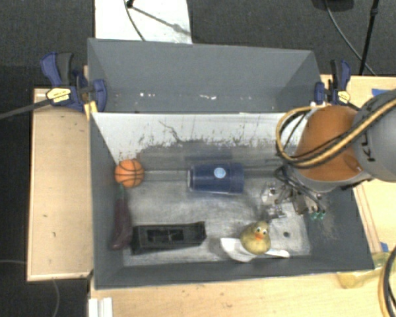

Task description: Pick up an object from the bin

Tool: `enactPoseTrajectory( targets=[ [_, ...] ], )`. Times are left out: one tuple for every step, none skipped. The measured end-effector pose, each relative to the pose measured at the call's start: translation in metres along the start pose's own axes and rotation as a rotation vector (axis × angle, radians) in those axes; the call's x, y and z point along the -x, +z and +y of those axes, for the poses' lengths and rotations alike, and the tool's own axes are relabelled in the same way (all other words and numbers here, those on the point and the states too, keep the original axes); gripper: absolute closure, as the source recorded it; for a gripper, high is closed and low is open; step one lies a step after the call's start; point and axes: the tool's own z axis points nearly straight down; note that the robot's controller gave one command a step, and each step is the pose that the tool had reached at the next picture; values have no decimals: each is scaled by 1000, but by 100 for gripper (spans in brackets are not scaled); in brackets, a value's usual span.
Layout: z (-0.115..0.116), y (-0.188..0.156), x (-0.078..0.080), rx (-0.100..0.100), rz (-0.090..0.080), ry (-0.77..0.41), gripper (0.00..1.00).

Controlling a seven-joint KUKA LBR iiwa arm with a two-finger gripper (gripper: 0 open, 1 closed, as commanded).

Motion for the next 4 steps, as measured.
enactPoseTrajectory(
  targets=[
    [0,-37,5,1,8,-64,100],
    [-12,-83,-19,1,4,-102,100],
    [-4,-126,-27,0,4,-246,100],
    [28,-61,-37,4,4,-497,0]
  ],
)
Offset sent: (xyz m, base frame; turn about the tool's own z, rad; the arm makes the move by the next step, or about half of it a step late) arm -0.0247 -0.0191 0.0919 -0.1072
